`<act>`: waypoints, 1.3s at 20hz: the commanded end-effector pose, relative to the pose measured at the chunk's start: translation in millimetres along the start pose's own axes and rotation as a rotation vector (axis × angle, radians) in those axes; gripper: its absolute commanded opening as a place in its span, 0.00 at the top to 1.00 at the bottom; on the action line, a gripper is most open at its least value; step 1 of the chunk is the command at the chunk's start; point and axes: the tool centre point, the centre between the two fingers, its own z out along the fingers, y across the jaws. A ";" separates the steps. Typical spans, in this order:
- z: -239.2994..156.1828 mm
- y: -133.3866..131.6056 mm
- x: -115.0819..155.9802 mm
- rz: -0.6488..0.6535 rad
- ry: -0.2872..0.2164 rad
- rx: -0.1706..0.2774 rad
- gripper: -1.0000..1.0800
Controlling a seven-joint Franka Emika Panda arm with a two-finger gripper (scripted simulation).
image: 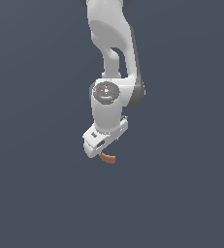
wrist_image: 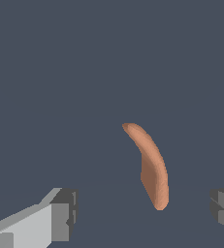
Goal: Pick up the object and move it to a goal position.
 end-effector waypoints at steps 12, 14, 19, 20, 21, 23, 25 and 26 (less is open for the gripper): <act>19.2 16.9 5.5 -0.285 0.009 -0.006 0.04; 20.7 18.2 5.9 -0.306 0.009 -0.007 0.04; 22.7 20.0 6.4 -0.337 0.011 -0.008 0.04; 22.9 20.1 6.4 -0.339 0.011 -0.008 0.04; 22.9 20.1 6.5 -0.339 0.011 -0.008 0.04; 23.2 20.0 6.2 -0.335 0.010 -0.007 0.04; 26.7 20.1 6.0 -0.335 0.010 -0.007 0.04; 29.6 19.9 6.2 -0.335 0.010 -0.007 0.04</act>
